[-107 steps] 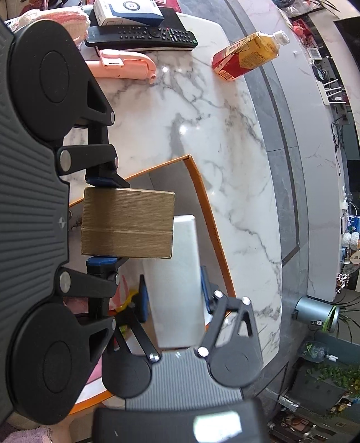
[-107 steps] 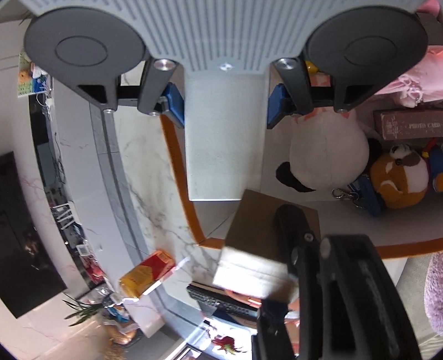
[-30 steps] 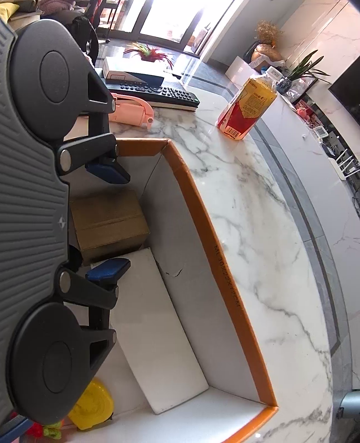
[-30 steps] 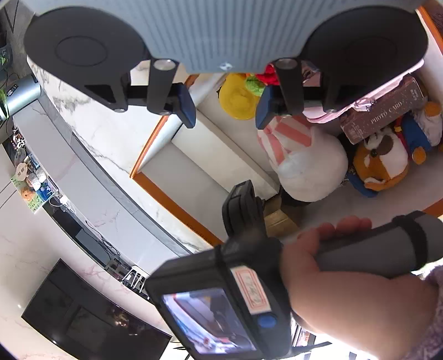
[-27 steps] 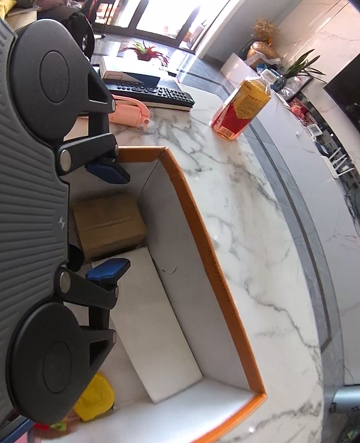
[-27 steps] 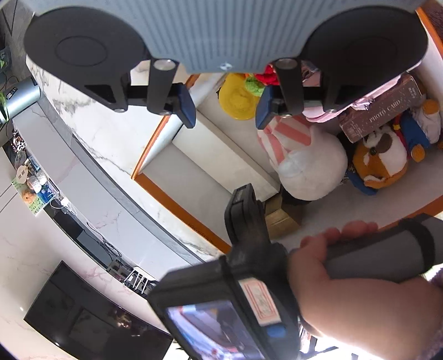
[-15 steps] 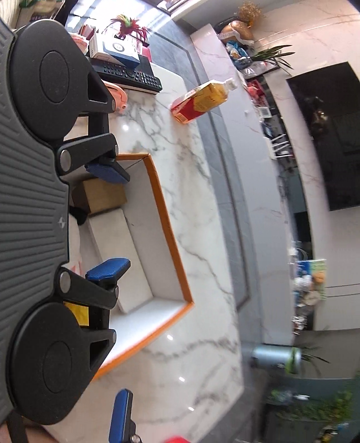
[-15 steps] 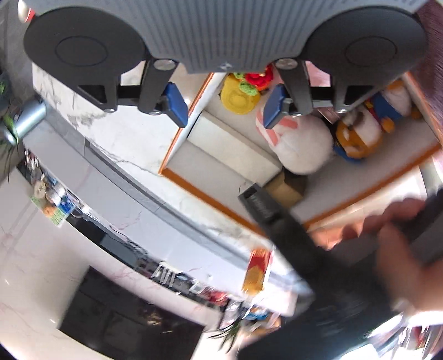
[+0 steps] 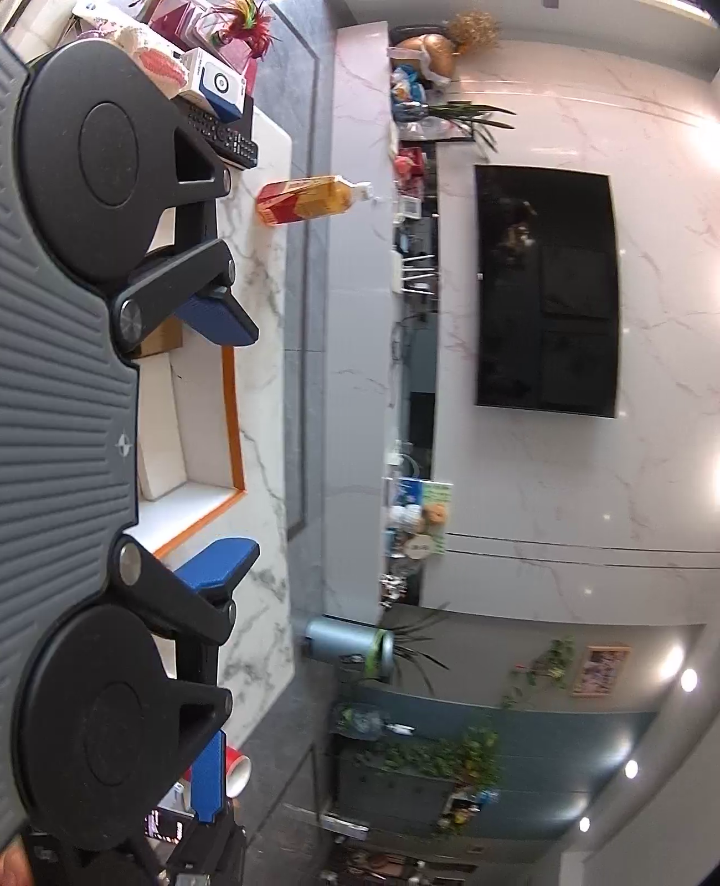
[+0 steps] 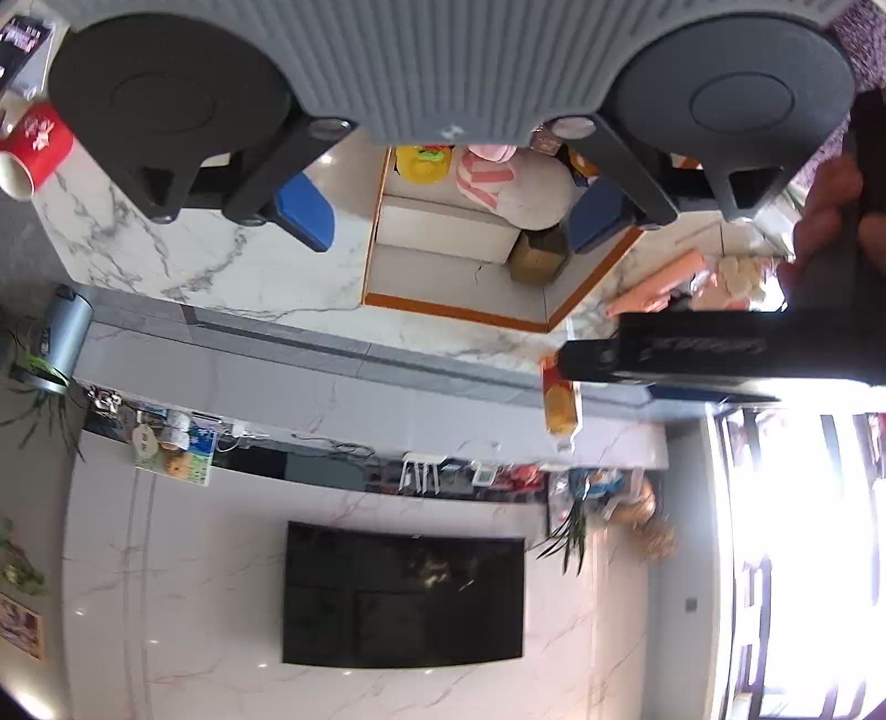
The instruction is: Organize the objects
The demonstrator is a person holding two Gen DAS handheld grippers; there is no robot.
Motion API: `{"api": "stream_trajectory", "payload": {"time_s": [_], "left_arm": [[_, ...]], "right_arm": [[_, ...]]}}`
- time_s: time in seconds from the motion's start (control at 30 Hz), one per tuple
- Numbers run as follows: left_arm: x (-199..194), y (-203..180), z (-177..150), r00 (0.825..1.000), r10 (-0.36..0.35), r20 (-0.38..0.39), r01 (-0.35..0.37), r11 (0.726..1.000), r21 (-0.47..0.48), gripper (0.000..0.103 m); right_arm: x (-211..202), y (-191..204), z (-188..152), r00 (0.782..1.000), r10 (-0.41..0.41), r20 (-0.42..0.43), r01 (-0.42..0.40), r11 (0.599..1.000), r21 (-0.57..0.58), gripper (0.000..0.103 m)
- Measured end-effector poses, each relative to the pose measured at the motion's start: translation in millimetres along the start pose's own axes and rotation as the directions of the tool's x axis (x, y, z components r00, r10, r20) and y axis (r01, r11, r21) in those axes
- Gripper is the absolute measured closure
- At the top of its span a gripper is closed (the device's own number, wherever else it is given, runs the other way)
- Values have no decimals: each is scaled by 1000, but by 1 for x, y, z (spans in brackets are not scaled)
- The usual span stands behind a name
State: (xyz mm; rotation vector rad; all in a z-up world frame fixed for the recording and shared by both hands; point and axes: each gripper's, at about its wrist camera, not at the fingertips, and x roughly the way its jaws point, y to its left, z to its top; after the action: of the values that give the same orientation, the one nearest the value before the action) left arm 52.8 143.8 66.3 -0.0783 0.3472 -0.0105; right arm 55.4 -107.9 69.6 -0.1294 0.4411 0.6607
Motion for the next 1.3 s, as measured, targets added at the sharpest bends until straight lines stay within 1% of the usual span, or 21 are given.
{"api": "stream_trajectory", "payload": {"time_s": [0.07,0.1,0.17,0.23,0.33,0.47,0.53,0.6,0.67,0.77,0.87,0.93,1.07,1.3], "left_arm": [[-11,0,-5,999,4,48,-4,1000,-7,7],[-15,-1,-7,997,15,69,-14,1000,-7,5],[-23,-5,-12,993,48,106,-50,999,9,5],[-25,-10,-16,990,78,120,-84,996,39,4],[-24,-14,-25,990,76,118,-84,994,67,4],[-16,-12,-41,994,93,65,-94,995,21,4],[-15,-9,-51,993,115,36,-115,993,-8,3],[-9,-5,-59,990,138,-13,-139,990,-23,3],[-9,-2,-69,985,169,-47,-170,985,-25,3],[-5,1,-78,973,210,-99,-211,977,-3,3],[-5,0,-88,965,220,-142,-222,975,4,3],[-6,-4,-94,965,210,-157,-213,977,0,3],[-4,-11,-97,963,207,-172,-209,978,7,3],[-6,-15,-95,962,212,-173,-213,977,15,3]], "right_arm": [[-9,-3,-4,1000,3,18,-4,999,54,7],[-12,-5,-7,1000,1,21,-2,997,78,5],[-18,-6,-11,1000,-2,21,-1,994,107,4],[-23,-6,-15,1000,-7,20,5,993,114,3],[-26,-2,-22,999,-26,19,25,995,93,2],[-21,1,-31,999,-36,-4,37,997,61,2],[-16,3,-36,999,-32,-27,33,998,56,2],[-8,6,-42,998,-28,-61,31,998,51,2],[-2,7,-48,996,-16,-91,21,999,48,2],[7,8,-59,992,-11,-125,17,999,43,2],[14,4,-67,987,-18,-161,27,998,58,2],[18,0,-70,984,-14,-179,29,996,80,2],[20,-6,-73,982,-10,-186,31,994,108,2],[21,-10,-76,981,-7,-196,32,992,124,2]]}}
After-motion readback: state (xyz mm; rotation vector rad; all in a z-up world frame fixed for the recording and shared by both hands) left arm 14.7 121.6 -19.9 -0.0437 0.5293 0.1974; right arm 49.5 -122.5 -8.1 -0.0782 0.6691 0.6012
